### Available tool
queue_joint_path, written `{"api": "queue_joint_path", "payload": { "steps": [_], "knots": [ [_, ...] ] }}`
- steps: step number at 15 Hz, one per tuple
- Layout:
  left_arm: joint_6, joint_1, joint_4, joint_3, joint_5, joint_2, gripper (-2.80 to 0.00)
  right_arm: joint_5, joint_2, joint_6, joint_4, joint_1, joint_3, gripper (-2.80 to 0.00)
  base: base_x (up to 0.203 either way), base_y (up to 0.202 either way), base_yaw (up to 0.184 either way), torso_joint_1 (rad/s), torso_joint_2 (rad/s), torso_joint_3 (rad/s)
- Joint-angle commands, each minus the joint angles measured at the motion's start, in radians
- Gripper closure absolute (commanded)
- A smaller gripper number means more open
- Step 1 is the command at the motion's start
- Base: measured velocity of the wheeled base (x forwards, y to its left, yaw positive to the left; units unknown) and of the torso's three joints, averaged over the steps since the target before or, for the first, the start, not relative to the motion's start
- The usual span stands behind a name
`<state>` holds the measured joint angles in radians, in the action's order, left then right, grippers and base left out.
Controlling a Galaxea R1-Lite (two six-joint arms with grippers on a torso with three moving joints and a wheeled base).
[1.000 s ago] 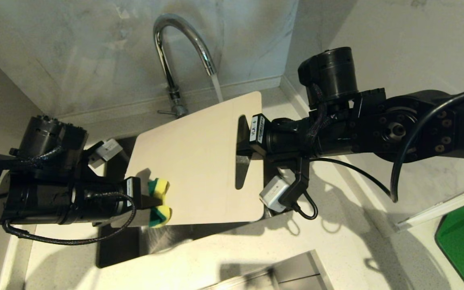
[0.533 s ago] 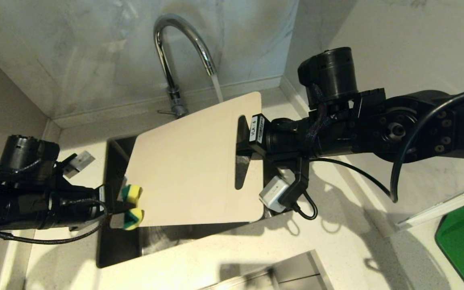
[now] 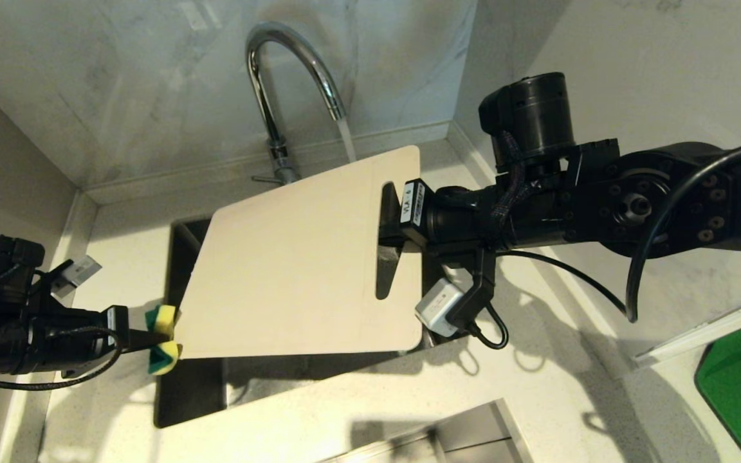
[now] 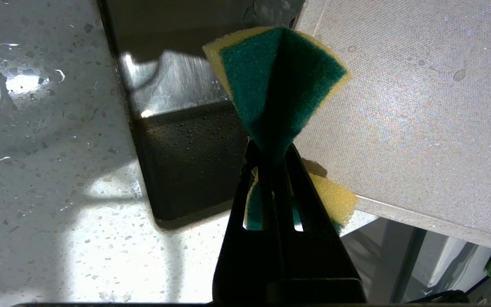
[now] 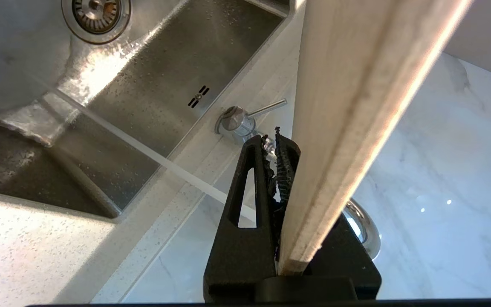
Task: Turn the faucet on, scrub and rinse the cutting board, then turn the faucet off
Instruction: Scrub the cutting board underwater
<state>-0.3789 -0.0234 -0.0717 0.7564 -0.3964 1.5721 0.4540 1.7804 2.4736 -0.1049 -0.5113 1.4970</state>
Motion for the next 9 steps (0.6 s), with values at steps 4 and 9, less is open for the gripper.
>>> {"api": "queue_joint_path", "payload": {
  "steps": [4, 9],
  "knots": [
    [-0.056, -0.062, 0.003, 0.069, 0.0, -0.029, 0.0, 0.002, 0.001, 0.014, -0.001, 0.002, -0.009, 0.0, 0.0, 0.0, 0.0, 0.0, 0.0, 0.0],
    [-0.153, -0.137, 0.107, 0.312, 0.001, -0.059, 0.0, -0.026, -0.009, 0.014, -0.001, 0.002, -0.02, 0.0, 0.0, 0.0, 0.0, 0.0, 0.0, 0.0]
  ]
}}
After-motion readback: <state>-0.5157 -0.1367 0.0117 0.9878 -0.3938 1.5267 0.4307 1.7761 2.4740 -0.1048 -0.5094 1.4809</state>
